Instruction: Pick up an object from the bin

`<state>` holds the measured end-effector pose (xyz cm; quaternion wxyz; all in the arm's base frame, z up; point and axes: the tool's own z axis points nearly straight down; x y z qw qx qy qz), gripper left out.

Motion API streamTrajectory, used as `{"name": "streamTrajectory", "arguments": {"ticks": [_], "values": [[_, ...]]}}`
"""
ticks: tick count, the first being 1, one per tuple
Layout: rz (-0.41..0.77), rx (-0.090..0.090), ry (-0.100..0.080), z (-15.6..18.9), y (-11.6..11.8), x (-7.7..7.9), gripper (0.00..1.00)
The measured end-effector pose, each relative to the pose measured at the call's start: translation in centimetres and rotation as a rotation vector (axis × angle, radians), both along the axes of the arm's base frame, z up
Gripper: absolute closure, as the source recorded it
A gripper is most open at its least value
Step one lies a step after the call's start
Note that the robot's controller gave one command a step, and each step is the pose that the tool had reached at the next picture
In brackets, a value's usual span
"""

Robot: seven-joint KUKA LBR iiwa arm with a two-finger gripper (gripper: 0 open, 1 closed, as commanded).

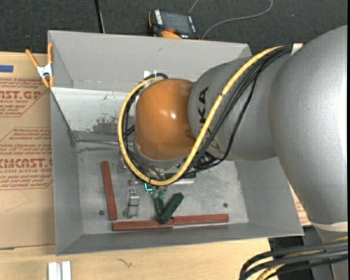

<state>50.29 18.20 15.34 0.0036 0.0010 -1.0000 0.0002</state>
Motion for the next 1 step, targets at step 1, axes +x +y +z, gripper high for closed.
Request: {"name": "streamTrajectory", "arguments": {"ticks": [1], "values": [[0.438, 0.003, -0.01, -8.41, -1.22, 4.98, 0.0]]}}
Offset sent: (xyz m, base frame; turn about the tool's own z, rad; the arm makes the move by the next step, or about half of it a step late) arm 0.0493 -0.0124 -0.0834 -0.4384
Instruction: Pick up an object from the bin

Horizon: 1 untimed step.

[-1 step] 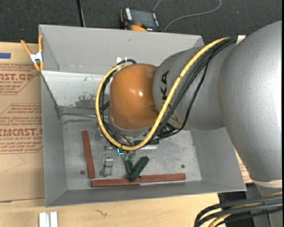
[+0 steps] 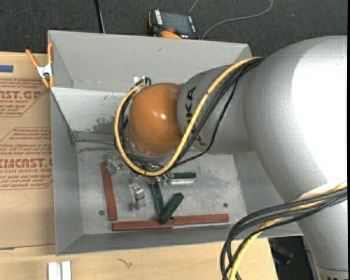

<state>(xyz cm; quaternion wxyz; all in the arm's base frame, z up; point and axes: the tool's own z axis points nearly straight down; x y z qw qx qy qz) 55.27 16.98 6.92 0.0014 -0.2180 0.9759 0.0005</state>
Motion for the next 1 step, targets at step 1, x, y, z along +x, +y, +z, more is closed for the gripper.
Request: {"name": "streamTrajectory", "arguments": {"ticks": [1], "values": [[0.477, -0.001, -0.001, 3.16, -2.03, -0.64, 0.0]]}}
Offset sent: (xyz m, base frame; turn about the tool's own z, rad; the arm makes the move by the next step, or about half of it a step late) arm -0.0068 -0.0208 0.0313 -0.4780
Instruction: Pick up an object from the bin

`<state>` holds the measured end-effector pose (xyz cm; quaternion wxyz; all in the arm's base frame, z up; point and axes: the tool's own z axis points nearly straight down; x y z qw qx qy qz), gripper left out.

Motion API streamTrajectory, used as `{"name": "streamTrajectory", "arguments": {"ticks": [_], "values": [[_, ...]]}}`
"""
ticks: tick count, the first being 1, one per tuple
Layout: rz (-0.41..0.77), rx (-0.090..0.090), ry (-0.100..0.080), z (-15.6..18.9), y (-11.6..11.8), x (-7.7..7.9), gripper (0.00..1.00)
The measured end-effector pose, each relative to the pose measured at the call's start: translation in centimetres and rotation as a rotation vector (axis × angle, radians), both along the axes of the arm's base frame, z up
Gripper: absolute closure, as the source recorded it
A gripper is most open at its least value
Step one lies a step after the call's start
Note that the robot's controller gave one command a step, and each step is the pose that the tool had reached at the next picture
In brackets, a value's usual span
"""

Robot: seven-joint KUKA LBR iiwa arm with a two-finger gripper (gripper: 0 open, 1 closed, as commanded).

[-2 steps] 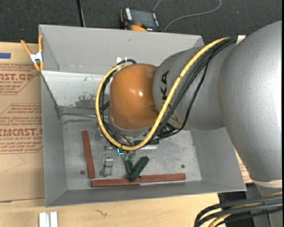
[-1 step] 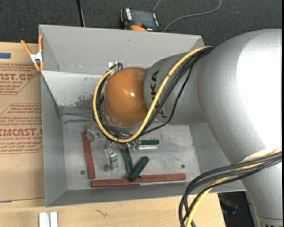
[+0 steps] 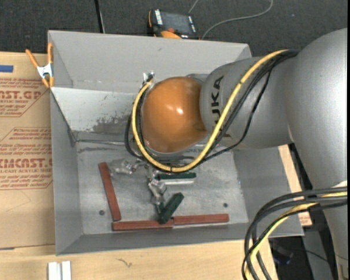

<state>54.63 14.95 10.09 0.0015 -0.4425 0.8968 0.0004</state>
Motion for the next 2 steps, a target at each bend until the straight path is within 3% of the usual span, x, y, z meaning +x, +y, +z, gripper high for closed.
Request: {"name": "streamTrajectory", "arguments": {"ticks": [1, 2], "values": [[0.558, 0.002, -0.003, 1.3, 5.4, 3.2, 0.0], [0.908, 0.002, -0.003, -3.1, 7.9, 4.6, 0.0]]}}
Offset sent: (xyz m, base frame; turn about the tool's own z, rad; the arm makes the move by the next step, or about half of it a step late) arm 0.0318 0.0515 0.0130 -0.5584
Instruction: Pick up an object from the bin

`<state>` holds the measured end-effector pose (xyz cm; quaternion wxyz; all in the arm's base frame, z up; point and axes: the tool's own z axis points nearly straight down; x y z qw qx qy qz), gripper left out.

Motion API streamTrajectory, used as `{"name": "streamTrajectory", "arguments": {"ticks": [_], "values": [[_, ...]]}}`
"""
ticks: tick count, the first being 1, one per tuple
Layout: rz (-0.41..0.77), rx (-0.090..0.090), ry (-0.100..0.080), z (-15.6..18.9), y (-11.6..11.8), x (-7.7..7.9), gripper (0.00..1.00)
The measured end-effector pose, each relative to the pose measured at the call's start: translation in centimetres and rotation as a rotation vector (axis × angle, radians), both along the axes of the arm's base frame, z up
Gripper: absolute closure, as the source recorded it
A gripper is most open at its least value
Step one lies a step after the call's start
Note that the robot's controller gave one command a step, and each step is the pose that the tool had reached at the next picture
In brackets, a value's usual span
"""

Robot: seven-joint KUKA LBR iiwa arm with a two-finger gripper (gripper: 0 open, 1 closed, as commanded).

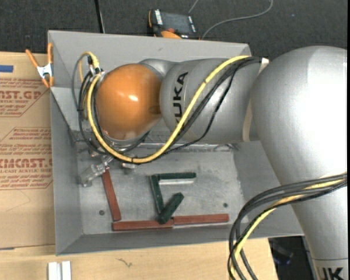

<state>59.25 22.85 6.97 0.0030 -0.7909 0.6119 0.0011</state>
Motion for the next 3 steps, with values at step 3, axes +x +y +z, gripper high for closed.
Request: {"name": "streamTrajectory", "arguments": {"ticks": [3], "values": [[-0.043, 0.0, -0.007, 21.9, -4.0, -0.8, 1.0]]}}
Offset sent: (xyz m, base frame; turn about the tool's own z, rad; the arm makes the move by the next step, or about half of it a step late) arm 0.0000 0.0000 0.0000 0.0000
